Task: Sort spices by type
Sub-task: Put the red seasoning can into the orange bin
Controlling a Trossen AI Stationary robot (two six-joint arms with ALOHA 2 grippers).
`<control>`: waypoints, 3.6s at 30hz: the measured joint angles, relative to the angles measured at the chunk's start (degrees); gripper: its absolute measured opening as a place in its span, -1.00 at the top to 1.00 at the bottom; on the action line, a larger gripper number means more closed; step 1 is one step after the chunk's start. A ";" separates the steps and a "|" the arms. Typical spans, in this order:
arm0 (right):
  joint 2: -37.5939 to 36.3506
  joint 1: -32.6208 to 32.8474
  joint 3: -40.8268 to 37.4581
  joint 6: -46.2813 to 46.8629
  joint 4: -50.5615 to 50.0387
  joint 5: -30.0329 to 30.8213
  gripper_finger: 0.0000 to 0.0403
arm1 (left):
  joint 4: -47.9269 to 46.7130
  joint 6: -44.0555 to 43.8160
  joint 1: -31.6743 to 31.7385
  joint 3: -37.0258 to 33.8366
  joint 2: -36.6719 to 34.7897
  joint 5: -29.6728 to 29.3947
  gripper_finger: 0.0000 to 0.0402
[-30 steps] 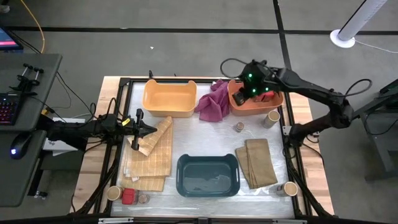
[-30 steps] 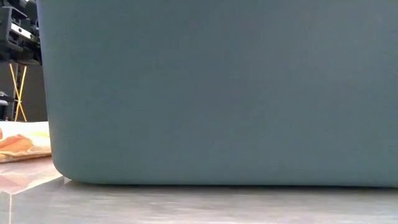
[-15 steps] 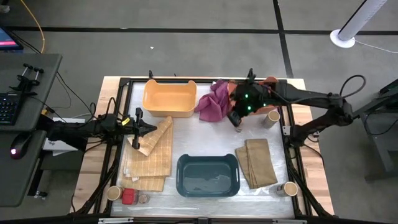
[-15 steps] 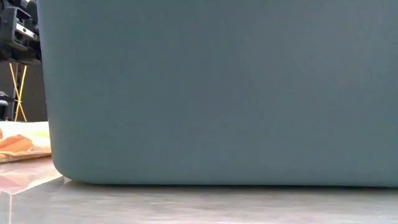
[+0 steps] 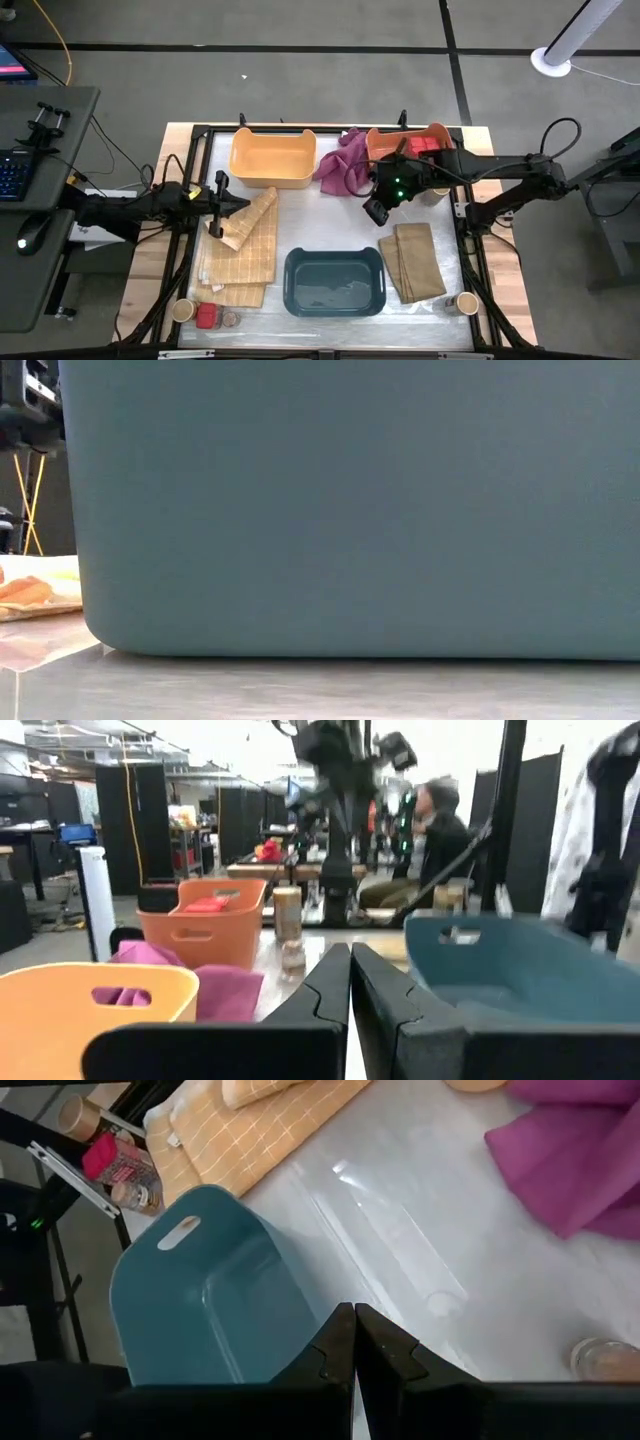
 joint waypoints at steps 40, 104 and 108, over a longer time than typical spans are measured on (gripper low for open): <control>-0.61 -1.42 0.00 -17.53 -4.72 2.35 1.00 | -70.56 -25.25 -33.71 60.10 67.21 14.45 1.00; -0.58 0.72 0.00 -14.68 -3.85 2.64 1.00 | -59.19 -62.99 -54.51 59.91 84.77 16.66 1.00; -0.58 0.72 0.00 -14.77 -3.85 2.64 1.00 | -58.31 -62.91 -54.64 59.94 86.07 16.88 1.00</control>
